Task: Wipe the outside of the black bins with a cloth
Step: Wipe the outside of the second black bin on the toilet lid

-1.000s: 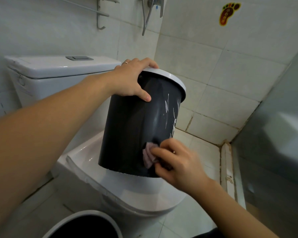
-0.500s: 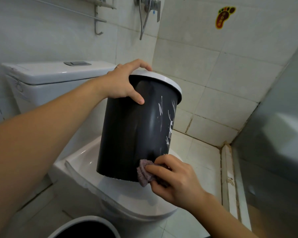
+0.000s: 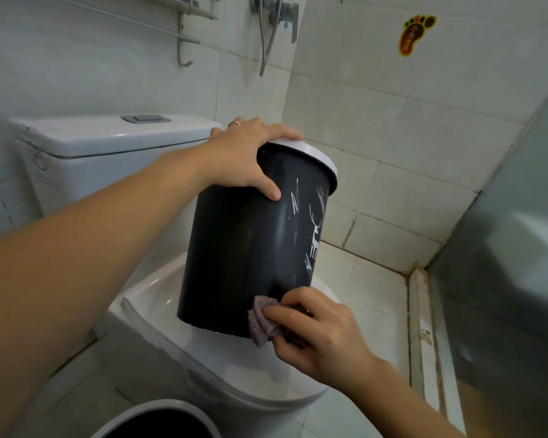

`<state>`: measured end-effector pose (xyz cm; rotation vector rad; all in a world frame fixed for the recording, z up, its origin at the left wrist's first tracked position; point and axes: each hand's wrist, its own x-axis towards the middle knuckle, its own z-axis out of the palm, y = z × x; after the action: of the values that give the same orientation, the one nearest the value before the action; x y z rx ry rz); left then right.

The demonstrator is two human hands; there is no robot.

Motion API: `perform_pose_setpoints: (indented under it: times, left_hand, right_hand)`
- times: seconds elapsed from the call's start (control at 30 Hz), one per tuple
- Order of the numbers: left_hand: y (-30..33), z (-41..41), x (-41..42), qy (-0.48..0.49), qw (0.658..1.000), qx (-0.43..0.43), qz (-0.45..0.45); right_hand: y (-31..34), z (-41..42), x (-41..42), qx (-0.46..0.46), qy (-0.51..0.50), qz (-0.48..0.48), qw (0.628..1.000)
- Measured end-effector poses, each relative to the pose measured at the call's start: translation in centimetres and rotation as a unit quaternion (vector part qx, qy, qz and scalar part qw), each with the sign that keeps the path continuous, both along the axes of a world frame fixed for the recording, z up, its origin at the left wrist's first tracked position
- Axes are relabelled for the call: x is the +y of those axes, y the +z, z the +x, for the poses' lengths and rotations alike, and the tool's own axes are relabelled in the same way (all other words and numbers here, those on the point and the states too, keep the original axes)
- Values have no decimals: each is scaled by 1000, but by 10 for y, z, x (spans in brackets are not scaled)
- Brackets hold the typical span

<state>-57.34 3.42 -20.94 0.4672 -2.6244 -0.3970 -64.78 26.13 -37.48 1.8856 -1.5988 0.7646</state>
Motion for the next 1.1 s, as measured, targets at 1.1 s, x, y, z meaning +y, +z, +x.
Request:
perform_pose_setpoints:
  times: [1.1]
  left_hand:
    - [5,-3,10,-34,999,-5,0]
  right_hand:
    - [91,-24,-41,-6,-135,-89,987]
